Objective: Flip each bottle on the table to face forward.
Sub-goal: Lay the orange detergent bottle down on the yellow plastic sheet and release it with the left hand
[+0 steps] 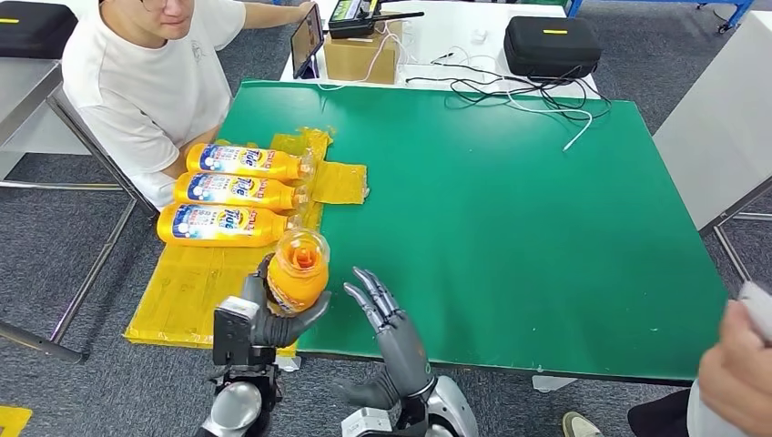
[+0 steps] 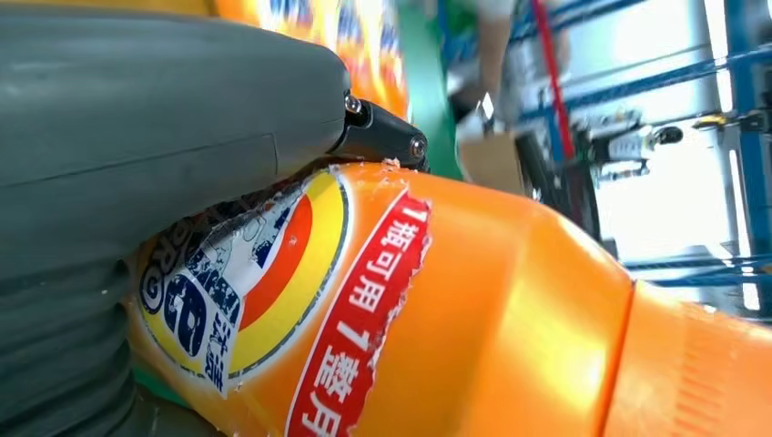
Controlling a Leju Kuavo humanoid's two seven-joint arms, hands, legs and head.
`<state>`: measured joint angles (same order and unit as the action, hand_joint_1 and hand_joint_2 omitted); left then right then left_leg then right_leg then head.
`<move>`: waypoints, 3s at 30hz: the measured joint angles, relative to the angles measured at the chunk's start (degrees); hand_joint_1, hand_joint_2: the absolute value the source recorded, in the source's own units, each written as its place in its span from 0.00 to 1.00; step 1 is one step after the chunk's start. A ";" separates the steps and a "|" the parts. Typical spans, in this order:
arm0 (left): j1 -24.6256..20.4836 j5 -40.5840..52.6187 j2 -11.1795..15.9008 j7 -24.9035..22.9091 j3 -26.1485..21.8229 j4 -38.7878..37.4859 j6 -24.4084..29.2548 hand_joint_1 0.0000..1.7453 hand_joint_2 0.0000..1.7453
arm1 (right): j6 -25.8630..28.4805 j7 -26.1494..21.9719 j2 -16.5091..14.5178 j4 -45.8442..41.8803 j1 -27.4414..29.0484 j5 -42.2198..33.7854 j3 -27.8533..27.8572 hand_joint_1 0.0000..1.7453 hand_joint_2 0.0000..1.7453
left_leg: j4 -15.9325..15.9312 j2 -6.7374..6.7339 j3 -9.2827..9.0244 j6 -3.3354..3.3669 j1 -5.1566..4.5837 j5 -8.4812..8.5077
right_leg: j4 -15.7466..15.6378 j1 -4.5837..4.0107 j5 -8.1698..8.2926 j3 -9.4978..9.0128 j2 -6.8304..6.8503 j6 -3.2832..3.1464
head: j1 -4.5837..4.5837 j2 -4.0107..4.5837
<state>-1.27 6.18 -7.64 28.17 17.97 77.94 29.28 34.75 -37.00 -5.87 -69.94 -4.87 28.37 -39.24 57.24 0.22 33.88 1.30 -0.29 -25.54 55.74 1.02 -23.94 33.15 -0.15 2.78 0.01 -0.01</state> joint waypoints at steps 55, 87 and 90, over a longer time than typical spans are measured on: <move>-11.76 32.11 2.95 -10.06 -9.92 -24.36 -10.13 0.00 1.00 | 1.07 -2.97 1.66 -9.72 7.53 -15.62 2.14 0.00 0.00 | -0.02 0.19 -0.41 -0.08 -0.02 0.05 | 0.00 0.02 -0.01 -0.44 0.13 -0.03 | -0.01 0.01; 4.08 -17.68 -5.11 1.70 -2.80 9.95 -5.71 0.00 1.00 | 2.42 -2.97 -0.49 -22.04 13.34 -29.37 12.73 0.00 0.00 | -0.01 0.11 0.01 -0.04 0.02 0.01 | -0.01 -0.02 -0.02 -0.05 0.15 -0.02 | -0.01 0.01; 5.34 -17.68 -5.09 2.03 -2.82 11.70 -5.50 0.00 1.00 | 2.31 -2.97 -0.51 -21.53 13.35 -29.07 13.05 0.00 0.00 | -0.01 0.13 0.02 -0.04 0.01 0.01 | -0.01 -0.01 -0.02 -0.05 0.16 -0.02 | -0.01 0.01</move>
<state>4.07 -11.50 -12.73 30.21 15.15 89.64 23.78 37.06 -39.98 -6.38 -91.47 8.48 -0.70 -26.20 57.23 0.35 33.90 1.25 -0.28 -25.52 55.73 1.01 -23.96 33.10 0.01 2.76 0.01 -0.01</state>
